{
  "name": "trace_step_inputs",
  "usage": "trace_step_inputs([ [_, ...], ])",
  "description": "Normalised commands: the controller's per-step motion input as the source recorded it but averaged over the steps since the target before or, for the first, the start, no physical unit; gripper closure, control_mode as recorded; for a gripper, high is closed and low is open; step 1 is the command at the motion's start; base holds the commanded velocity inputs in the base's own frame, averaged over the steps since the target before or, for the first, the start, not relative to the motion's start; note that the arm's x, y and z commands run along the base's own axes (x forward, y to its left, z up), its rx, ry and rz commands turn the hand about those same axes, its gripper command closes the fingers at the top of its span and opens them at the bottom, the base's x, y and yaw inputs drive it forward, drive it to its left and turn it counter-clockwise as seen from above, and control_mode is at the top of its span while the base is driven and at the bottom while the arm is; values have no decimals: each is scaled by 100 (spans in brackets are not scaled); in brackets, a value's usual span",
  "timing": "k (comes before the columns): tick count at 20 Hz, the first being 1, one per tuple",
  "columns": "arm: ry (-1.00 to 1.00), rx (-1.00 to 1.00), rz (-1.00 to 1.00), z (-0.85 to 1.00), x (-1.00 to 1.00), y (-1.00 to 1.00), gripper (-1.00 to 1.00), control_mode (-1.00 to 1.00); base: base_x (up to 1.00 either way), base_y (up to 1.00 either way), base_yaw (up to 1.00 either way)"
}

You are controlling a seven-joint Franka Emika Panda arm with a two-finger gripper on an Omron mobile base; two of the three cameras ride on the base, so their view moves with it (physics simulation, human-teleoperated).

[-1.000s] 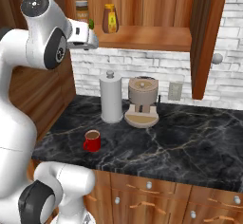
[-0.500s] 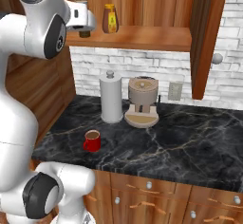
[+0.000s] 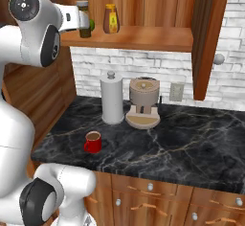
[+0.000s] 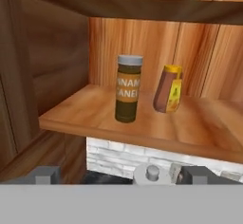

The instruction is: Pick the cinnamon and honey bottle from the cabinet and place them next to the mug.

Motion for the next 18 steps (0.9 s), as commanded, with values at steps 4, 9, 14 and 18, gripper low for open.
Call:
trace_step_inputs([
  [4, 0, 0, 0, 7, 15, 17, -100, -100, 0, 0, 0],
  [9, 1, 0, -3, 26, 2, 2, -100, -100, 0, 0, 0],
  [14, 18, 0, -8, 10, 0, 0, -100, -100, 0, 0, 0],
  [18, 18, 1, -4, -3, 0, 0, -100, -100, 0, 0, 0],
])
